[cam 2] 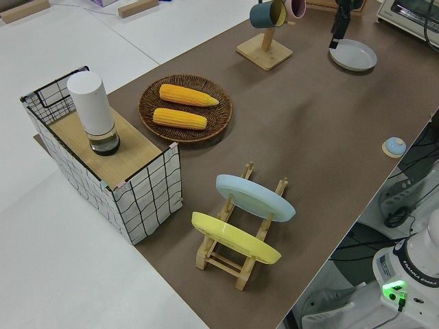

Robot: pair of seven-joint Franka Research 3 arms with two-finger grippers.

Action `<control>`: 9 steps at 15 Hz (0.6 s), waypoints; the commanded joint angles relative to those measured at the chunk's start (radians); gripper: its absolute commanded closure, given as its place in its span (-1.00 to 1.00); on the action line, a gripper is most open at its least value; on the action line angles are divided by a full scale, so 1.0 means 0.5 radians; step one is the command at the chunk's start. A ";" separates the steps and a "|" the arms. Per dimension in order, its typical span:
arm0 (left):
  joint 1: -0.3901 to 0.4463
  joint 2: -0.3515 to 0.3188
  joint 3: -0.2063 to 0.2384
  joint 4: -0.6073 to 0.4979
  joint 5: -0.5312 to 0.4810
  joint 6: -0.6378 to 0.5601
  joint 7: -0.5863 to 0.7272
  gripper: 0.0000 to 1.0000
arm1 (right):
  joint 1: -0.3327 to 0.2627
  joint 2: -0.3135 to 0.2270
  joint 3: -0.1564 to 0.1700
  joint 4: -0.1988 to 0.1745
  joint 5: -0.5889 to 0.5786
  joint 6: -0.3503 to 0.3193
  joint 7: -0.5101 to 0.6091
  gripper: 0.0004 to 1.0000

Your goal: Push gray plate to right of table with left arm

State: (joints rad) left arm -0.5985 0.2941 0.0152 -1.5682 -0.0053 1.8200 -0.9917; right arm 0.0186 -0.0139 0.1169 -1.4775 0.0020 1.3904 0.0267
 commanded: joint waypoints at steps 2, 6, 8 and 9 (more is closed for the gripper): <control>0.163 -0.155 -0.015 -0.027 0.017 -0.219 0.363 -0.98 | -0.040 -0.006 0.027 0.016 0.020 -0.029 0.005 -0.97; 0.331 -0.247 -0.018 -0.054 0.056 -0.335 0.651 -0.98 | -0.040 -0.006 0.027 0.016 0.020 -0.029 0.005 -0.97; 0.405 -0.287 -0.015 -0.070 0.069 -0.409 0.841 -0.98 | -0.040 -0.006 0.030 0.016 0.020 -0.029 0.005 -0.97; 0.439 -0.318 -0.015 -0.091 0.078 -0.425 0.900 -0.98 | -0.040 -0.006 0.027 0.016 0.020 -0.029 0.005 -0.97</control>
State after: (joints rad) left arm -0.4361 0.1927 0.0167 -1.5690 0.0111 1.6472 -0.6492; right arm 0.0186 -0.0139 0.1170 -1.4775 0.0020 1.3904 0.0267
